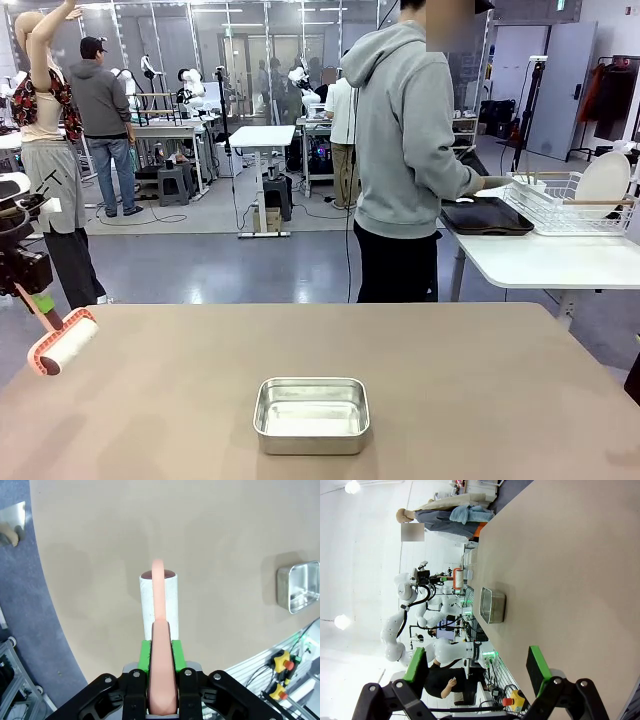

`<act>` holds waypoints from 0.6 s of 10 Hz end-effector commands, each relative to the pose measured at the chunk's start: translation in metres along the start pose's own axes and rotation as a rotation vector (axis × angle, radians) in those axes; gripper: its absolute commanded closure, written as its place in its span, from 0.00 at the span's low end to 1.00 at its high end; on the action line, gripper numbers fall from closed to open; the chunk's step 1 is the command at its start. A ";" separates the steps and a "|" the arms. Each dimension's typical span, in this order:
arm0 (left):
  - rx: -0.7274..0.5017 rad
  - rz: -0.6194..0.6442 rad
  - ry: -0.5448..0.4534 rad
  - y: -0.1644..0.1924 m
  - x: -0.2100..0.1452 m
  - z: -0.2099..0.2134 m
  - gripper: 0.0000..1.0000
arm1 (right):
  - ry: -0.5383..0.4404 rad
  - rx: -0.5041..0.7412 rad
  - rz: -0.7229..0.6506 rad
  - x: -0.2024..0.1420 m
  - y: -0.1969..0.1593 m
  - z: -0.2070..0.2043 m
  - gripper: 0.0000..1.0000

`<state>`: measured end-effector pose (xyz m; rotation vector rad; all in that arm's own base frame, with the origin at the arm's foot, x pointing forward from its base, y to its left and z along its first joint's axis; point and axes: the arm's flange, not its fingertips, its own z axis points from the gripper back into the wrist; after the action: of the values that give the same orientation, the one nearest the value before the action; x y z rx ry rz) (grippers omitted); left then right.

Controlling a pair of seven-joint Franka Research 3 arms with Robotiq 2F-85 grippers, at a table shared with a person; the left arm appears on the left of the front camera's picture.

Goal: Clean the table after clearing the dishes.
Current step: Place the Lint Roller back on top of the Airtight Container.

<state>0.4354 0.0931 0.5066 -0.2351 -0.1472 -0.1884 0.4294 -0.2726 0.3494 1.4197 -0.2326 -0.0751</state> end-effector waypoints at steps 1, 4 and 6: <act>0.005 -0.022 -0.008 0.002 -0.001 0.003 0.79 | 0.002 0.003 0.007 -0.001 0.005 -0.001 0.00; 0.005 -0.022 -0.008 0.002 -0.001 0.003 0.79 | 0.002 0.003 0.007 -0.001 0.005 -0.001 0.00; 0.048 -0.168 0.046 -0.030 0.017 -0.007 0.79 | 0.002 0.003 0.007 -0.001 0.005 -0.001 0.00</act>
<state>0.4380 0.0816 0.5061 -0.2198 -0.1399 -0.2401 0.4295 -0.2725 0.3494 1.4198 -0.2324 -0.0749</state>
